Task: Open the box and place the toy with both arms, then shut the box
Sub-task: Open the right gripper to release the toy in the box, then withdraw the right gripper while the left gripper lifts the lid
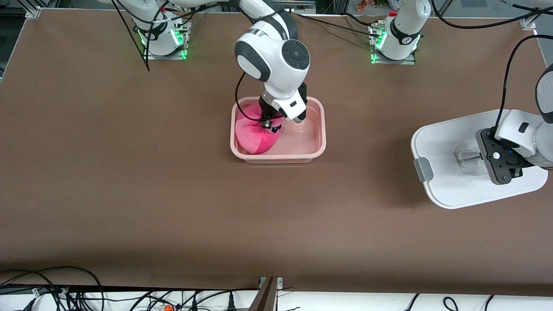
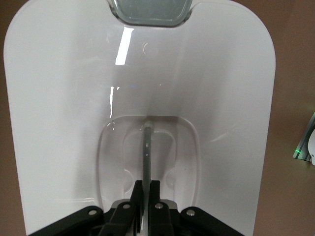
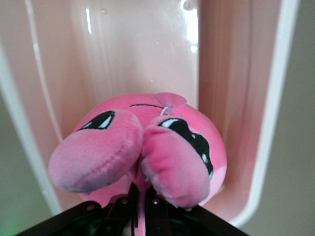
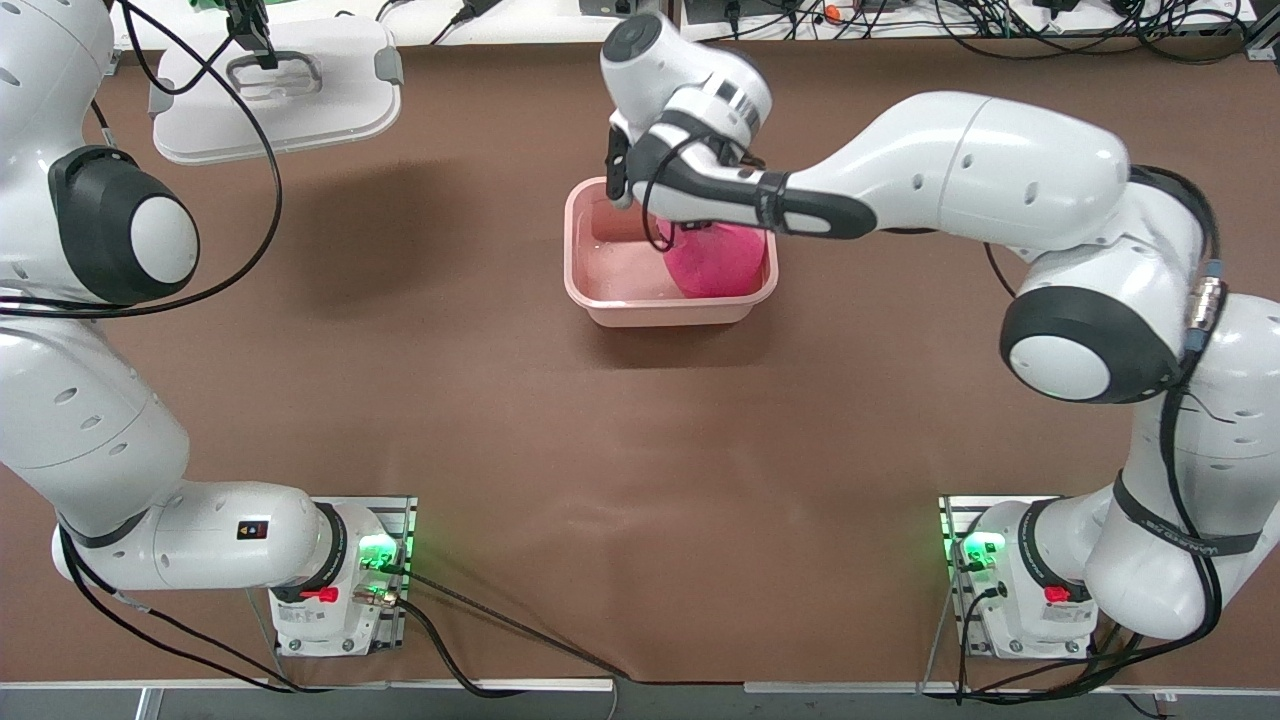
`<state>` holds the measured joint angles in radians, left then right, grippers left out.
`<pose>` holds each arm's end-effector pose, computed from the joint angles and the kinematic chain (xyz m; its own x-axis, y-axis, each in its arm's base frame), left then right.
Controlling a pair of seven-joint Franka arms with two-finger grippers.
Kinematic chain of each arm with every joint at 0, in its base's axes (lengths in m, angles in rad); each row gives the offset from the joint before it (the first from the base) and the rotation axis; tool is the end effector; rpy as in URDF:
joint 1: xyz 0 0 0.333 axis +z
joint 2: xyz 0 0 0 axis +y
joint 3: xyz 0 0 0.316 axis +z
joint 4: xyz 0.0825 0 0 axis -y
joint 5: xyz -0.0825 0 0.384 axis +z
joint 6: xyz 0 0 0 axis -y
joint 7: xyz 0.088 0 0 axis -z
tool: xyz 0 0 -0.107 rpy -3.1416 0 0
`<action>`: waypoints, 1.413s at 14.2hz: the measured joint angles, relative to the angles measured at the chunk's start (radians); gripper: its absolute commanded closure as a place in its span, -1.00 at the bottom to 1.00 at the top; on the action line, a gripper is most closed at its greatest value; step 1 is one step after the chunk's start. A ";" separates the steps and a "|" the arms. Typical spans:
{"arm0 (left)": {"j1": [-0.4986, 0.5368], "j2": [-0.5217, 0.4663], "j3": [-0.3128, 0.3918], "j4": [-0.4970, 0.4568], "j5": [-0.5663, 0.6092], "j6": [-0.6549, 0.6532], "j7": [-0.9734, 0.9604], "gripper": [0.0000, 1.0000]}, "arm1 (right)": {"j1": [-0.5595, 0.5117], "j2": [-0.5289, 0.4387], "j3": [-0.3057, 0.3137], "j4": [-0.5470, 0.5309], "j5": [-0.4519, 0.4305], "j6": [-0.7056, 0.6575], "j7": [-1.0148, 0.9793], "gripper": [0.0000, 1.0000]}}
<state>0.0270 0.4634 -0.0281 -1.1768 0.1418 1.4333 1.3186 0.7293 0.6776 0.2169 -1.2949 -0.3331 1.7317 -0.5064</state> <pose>0.6680 0.0202 0.5127 0.2366 -0.9557 -0.1754 -0.9498 -0.2655 0.1656 0.4658 0.5367 0.3371 0.0621 0.9576 -0.2813 0.9978 -0.0527 0.0408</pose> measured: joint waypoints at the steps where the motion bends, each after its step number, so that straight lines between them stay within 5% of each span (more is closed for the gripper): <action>1: 0.000 0.000 0.000 0.000 0.000 0.000 0.000 1.00 | 0.014 0.028 0.000 0.000 -0.022 0.025 0.031 -1.00; 11: 0.000 0.001 0.000 0.000 0.000 0.000 0.000 1.00 | 0.056 0.090 -0.002 0.072 -0.042 0.295 0.359 -1.00; 15: -0.003 0.001 -0.009 0.000 0.000 0.000 0.000 1.00 | 0.016 0.003 -0.056 0.147 0.017 0.229 0.385 -1.00; 20: -0.091 0.008 -0.044 -0.002 -0.049 0.000 -0.024 1.00 | -0.273 -0.228 -0.081 0.149 0.239 -0.090 0.373 -1.00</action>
<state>-0.0643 0.4716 -0.0717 -1.1791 0.0925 1.4329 1.2944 0.4560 0.4492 0.1359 -1.1461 -0.0945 1.6417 -0.1337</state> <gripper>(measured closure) 0.930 0.000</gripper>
